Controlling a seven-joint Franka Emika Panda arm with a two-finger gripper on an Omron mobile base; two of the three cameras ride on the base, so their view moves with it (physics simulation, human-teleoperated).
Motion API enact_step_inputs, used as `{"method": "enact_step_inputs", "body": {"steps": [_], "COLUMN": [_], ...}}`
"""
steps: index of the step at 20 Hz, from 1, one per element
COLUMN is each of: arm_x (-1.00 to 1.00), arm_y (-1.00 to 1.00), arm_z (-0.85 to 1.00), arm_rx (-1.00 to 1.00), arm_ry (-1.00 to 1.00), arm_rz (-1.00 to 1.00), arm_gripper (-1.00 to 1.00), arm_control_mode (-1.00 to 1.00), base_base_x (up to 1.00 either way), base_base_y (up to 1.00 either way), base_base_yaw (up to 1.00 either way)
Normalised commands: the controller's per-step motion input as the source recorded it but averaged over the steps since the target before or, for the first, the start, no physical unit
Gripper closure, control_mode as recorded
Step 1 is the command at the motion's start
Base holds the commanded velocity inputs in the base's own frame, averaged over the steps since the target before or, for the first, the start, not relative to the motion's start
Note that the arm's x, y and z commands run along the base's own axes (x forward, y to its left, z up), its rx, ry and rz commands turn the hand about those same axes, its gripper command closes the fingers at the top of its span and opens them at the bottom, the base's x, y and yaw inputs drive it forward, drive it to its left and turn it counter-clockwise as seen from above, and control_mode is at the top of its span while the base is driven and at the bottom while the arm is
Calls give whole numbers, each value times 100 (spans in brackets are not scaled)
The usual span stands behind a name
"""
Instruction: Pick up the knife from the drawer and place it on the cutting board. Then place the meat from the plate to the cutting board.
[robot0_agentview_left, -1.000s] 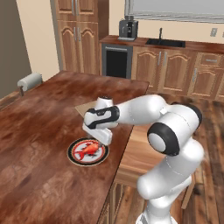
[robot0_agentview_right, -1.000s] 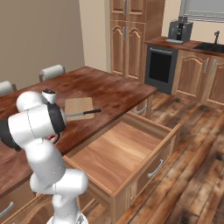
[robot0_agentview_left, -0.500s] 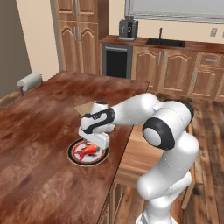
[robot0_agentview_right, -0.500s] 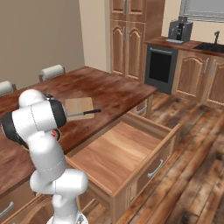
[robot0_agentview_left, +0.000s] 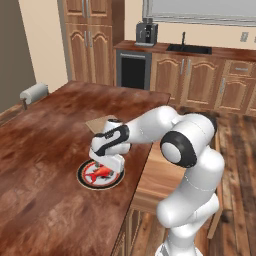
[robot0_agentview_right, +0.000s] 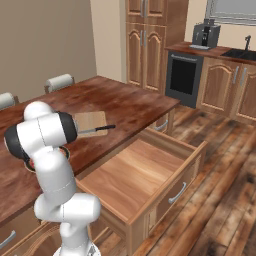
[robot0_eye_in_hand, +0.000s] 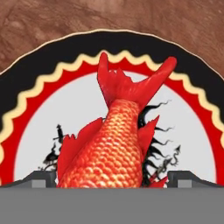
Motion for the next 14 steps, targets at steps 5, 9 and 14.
{"method": "enact_step_inputs", "body": {"steps": [5,9,14], "arm_x": [0,-1,0], "arm_y": [0,0,1], "arm_z": [-27,-40,-17], "arm_rx": [0,0,0], "arm_ry": [0,0,0], "arm_rz": [0,0,0], "arm_gripper": [-100,100,100], "arm_control_mode": [-100,-100,-100], "base_base_x": [0,0,0], "base_base_y": [0,0,0], "base_base_yaw": [0,0,0]}}
